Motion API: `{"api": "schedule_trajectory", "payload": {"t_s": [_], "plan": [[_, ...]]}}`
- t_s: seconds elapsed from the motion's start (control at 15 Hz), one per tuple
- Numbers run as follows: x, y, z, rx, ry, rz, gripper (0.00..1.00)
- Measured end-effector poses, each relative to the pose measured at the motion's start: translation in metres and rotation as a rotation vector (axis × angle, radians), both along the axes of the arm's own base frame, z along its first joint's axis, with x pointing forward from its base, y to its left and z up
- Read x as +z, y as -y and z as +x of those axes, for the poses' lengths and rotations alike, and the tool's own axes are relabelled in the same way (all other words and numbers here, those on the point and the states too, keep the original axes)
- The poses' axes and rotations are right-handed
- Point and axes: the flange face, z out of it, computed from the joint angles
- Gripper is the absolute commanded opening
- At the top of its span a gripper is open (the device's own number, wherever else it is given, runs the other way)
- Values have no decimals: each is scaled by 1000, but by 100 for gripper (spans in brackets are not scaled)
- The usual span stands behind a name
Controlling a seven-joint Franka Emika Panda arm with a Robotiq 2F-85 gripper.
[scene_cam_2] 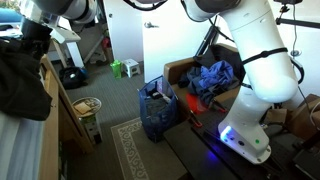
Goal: Put the brown clothing on the bed in the laundry hamper
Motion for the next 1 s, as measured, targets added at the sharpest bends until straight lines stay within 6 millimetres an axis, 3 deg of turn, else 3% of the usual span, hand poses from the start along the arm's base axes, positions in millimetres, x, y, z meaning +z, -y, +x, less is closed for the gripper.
{"api": "schedule_trajectory", "payload": {"t_s": [0.6,0.73,1.0], "plan": [[45,-3,-16,20,49,38,100],[42,-8,-21,43,40,45,100],[0,-19,-15,108,-58,48,100]]}}
